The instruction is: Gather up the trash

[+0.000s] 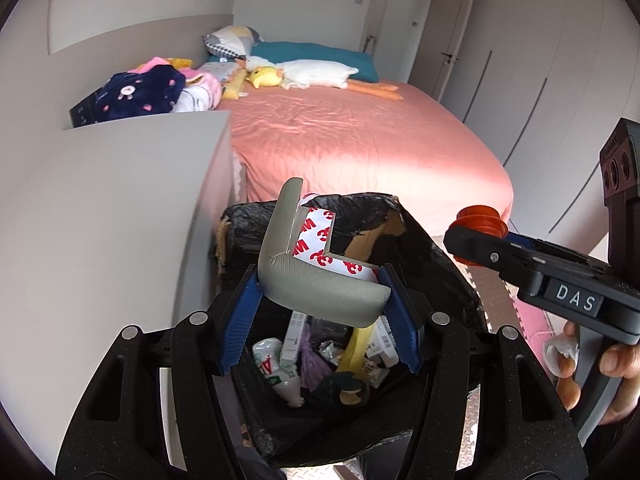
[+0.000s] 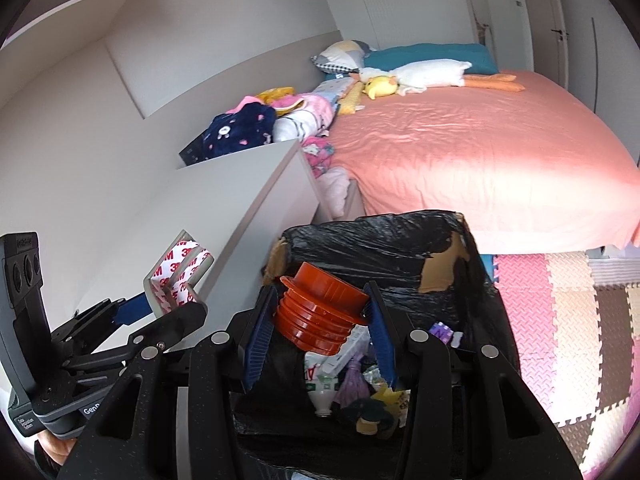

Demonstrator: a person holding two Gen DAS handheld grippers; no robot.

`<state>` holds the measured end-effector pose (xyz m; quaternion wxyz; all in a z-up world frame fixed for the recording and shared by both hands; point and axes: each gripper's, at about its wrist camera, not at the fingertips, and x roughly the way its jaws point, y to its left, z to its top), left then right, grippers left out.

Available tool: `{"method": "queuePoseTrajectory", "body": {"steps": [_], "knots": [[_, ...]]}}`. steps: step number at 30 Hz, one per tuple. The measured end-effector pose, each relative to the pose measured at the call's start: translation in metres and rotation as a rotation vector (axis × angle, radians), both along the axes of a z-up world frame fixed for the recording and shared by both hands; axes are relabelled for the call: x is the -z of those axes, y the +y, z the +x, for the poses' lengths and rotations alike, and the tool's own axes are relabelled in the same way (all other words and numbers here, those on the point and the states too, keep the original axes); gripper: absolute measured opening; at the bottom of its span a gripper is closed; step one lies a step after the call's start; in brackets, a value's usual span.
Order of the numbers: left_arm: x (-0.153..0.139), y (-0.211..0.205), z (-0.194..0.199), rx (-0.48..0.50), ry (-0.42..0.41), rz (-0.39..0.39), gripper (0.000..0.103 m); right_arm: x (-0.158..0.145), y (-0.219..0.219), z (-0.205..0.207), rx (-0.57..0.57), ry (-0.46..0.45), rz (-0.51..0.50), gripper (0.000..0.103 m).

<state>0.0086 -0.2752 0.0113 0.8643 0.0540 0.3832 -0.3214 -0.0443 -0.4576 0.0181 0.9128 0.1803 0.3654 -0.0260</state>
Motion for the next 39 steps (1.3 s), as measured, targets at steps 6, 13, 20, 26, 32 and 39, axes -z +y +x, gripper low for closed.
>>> {"method": "queuePoseTrajectory", "body": {"steps": [6, 13, 20, 26, 32, 39], "knots": [[0.007, -0.014, -0.001, 0.040, 0.016, 0.024, 0.058, 0.003, -0.012, -0.001, 0.031, 0.010, 0.000, 0.046], [0.016, -0.021, 0.002, 0.095, 0.053, 0.056, 0.095, 0.001, -0.014, 0.004, 0.058, 0.030, -0.072, 0.061], [0.016, -0.017, 0.003, 0.006, -0.026, 0.120, 0.097, -0.008, -0.019, 0.002, 0.120, -0.019, -0.102, 0.090], [0.014, -0.010, 0.008, -0.011, -0.014, 0.094, 0.097, -0.007, -0.023, 0.001, 0.117, -0.019, -0.085, 0.090], [0.013, -0.010, 0.009, -0.024, -0.007, 0.087, 0.097, -0.010, -0.021, 0.002, 0.113, -0.021, -0.087, 0.090], [0.013, -0.012, 0.008, -0.024, -0.022, 0.108, 0.097, -0.009, -0.021, 0.002, 0.110, -0.018, -0.084, 0.090]]}}
